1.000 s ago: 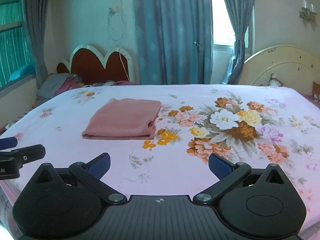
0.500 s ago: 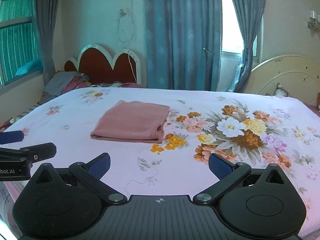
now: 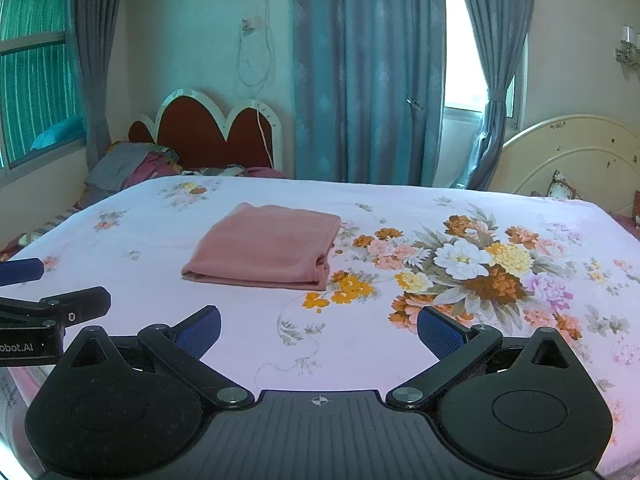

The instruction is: Fold small clothes

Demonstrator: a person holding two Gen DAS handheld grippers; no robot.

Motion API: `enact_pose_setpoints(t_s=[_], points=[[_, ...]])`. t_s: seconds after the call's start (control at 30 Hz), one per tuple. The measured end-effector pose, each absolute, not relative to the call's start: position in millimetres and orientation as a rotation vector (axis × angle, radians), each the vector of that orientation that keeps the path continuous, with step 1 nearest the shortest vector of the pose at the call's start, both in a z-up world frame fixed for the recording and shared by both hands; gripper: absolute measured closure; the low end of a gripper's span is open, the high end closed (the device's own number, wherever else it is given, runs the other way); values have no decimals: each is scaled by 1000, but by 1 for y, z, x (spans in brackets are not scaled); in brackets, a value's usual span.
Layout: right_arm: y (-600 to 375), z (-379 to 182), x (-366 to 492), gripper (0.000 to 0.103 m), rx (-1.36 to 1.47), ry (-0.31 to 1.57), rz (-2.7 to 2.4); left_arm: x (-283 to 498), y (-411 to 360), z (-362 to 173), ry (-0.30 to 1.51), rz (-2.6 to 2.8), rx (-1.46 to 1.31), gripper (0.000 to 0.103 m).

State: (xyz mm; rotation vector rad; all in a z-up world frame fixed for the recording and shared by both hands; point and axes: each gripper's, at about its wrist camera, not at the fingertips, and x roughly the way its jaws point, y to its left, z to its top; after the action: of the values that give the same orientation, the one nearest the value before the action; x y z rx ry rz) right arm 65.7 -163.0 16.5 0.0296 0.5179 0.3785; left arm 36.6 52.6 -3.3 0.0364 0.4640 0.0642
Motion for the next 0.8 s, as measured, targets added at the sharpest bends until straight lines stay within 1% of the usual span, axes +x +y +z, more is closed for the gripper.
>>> enact_pose_setpoints(t_s=[0.8], points=[[-168, 19, 67, 0, 35, 514, 371, 39, 50, 0, 458, 44, 37, 0]])
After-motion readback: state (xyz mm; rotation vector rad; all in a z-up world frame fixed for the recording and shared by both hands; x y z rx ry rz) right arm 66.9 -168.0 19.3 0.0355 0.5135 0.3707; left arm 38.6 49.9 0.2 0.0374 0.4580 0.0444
